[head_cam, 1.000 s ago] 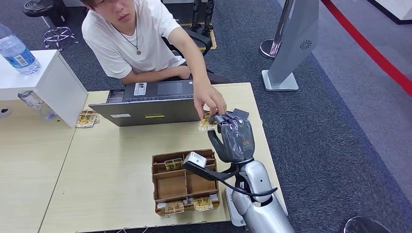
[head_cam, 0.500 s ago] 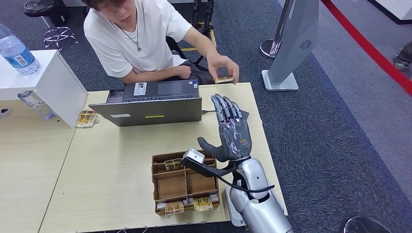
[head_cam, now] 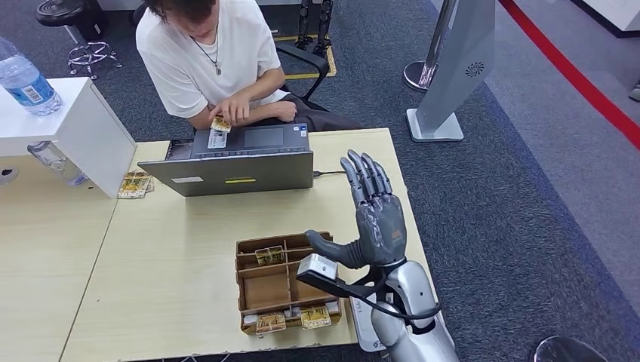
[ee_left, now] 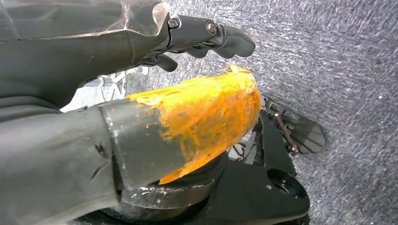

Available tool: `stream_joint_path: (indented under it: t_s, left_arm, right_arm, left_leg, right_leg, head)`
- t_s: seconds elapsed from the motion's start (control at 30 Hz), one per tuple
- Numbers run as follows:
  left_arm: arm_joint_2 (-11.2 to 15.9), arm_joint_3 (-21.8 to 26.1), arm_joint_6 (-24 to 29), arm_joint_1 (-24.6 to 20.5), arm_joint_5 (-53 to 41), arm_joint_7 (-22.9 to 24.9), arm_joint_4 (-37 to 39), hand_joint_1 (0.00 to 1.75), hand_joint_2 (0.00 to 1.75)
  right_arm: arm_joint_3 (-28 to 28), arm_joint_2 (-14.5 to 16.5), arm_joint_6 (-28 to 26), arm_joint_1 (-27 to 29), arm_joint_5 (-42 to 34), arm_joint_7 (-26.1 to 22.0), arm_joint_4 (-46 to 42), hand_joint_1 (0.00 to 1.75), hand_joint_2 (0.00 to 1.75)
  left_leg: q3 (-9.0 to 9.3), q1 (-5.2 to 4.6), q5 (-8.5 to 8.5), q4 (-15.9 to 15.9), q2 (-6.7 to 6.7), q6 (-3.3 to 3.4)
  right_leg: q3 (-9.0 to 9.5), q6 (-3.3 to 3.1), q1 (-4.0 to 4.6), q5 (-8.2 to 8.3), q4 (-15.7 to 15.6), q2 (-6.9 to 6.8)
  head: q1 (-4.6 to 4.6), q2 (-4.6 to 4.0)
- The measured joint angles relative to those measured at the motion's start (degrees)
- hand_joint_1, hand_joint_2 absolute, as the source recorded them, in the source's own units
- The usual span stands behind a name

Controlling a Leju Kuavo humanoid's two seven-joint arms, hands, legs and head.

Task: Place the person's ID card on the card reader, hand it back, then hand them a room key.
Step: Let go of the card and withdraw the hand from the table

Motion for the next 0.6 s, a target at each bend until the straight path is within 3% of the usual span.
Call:
stream_joint_path:
  t_s: [0.33,0.6]
  left_arm:
    - [0.0,0.0,1.0,0.0,1.9,-1.3,0.0,0.00,0.00]
    - [-0.1,0.0,1.4,0.0,2.7,-1.8,0.0,0.00,0.00]
  right_arm:
    - [-9.2,0.0,0.0,7.1,-11.3,-7.2,-6.3,0.00,0.00]
    - [-19.4,0.0,0.0,11.5,-19.1,-9.5,-6.7,0.00,0.00]
  left_leg:
    - [-0.01,-0.01,-0.01,0.0,-0.01,0.00]
    - [-0.01,-0.01,-0.01,0.0,-0.01,0.00]
  right_leg:
    - [0.00,0.00,-0.01,0.00,0.0,-0.01]
    - [0.00,0.00,0.00,0.00,0.0,-0.01]
  head:
    - [-0.01,0.00]
    - [-0.01,0.00]
